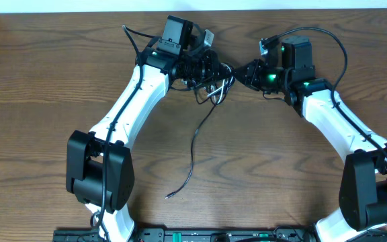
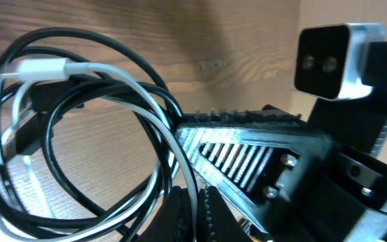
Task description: Untangle cables
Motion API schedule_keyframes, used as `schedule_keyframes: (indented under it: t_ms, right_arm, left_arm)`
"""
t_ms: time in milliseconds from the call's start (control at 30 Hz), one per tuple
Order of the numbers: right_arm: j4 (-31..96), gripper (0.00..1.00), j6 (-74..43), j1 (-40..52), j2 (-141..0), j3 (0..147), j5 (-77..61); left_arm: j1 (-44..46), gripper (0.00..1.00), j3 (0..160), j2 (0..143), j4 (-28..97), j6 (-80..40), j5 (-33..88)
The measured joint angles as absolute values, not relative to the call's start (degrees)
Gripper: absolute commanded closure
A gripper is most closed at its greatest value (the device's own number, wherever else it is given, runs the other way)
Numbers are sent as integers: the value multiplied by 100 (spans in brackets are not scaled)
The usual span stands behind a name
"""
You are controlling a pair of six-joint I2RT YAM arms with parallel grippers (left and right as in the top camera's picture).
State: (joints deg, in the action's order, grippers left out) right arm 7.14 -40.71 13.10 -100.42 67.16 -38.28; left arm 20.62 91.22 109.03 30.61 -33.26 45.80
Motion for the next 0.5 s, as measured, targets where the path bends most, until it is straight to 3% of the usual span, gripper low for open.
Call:
schedule_keyframes:
  t_ms: [500]
  right_arm:
    - [2053,99,-3267,1313,-10042,6748,-2641]
  left_arm:
    - [1389,93,9122,10903,2626,-3417,5664]
